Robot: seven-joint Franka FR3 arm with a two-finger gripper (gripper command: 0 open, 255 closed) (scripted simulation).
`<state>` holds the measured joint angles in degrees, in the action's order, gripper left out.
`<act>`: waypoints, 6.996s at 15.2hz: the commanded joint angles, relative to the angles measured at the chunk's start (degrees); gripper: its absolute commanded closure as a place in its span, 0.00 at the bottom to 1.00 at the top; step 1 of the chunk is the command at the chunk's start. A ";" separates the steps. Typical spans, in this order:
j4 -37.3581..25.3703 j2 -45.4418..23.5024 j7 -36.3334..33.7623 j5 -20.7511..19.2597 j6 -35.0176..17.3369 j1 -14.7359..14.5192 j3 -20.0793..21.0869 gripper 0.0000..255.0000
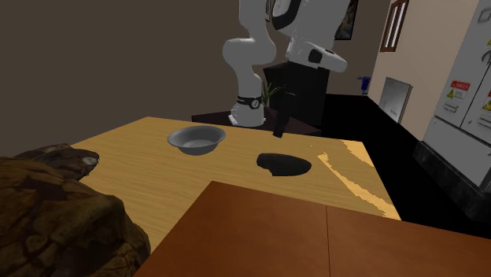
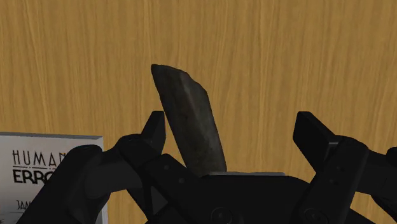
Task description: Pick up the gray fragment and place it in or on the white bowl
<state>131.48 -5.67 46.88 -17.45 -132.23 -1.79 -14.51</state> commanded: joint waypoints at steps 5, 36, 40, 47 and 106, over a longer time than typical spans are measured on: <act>-5.96 -10.70 5.97 0.30 -5.98 0.85 0.79 0.00; -5.82 -9.60 6.92 0.26 -5.23 1.30 0.48 1.00; -6.26 -7.28 7.49 0.32 -2.52 1.15 0.47 1.00; -7.51 -3.58 8.49 0.46 2.32 0.89 0.50 1.00; 17.89 18.49 24.12 -14.66 -7.24 15.26 -14.04 0.00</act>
<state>149.39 12.61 70.96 -32.12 -139.73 13.46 -28.59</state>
